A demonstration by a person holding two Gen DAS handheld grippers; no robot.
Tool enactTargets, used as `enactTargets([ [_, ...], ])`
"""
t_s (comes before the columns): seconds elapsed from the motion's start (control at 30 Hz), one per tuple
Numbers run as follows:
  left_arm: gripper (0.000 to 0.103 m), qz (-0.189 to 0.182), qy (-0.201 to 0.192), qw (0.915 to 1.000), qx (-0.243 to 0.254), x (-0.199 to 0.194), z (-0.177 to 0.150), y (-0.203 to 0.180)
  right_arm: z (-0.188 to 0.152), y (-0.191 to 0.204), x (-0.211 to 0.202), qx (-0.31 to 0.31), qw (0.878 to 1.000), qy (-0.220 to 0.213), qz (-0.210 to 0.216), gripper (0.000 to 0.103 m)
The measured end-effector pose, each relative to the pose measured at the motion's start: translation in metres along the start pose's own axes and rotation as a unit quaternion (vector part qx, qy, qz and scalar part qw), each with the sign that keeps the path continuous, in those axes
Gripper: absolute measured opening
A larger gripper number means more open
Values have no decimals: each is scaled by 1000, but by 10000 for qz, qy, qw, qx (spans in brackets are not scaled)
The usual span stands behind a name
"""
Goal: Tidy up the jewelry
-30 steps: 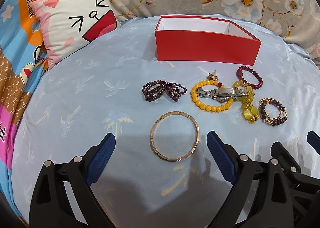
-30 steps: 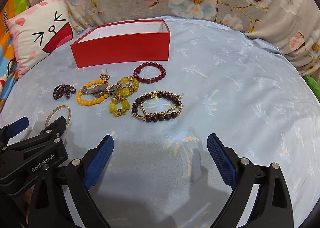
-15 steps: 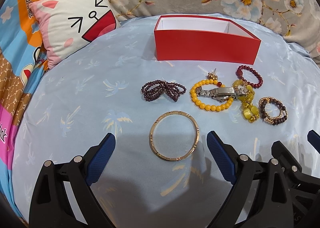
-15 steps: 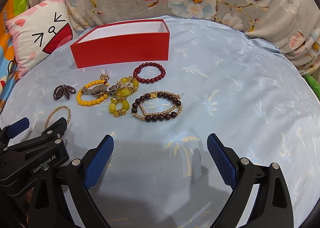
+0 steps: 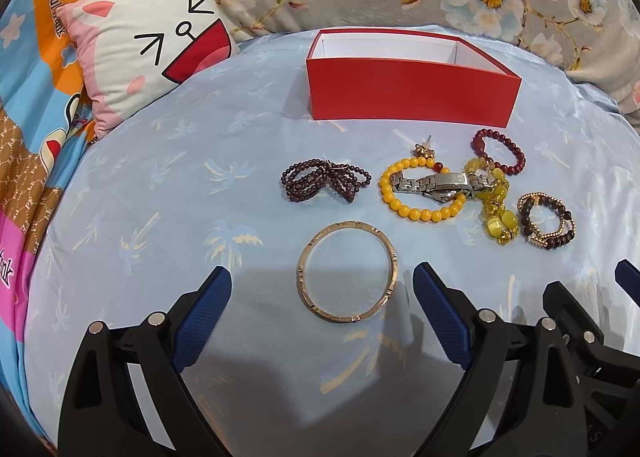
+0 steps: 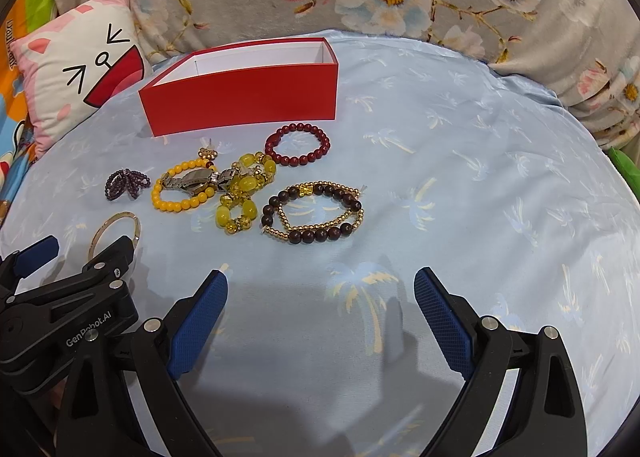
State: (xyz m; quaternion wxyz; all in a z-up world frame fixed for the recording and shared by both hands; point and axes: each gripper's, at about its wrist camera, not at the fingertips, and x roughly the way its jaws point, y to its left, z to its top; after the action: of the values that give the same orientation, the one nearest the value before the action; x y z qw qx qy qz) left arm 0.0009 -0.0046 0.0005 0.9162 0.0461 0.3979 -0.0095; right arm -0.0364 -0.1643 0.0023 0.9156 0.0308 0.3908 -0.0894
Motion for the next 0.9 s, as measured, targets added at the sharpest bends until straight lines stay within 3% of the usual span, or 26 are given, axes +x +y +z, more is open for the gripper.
enactTargets([
  [0.9,87,12,30,10000,23,3,-2,-1,-1,-2,2,11,10000,39,2,91],
])
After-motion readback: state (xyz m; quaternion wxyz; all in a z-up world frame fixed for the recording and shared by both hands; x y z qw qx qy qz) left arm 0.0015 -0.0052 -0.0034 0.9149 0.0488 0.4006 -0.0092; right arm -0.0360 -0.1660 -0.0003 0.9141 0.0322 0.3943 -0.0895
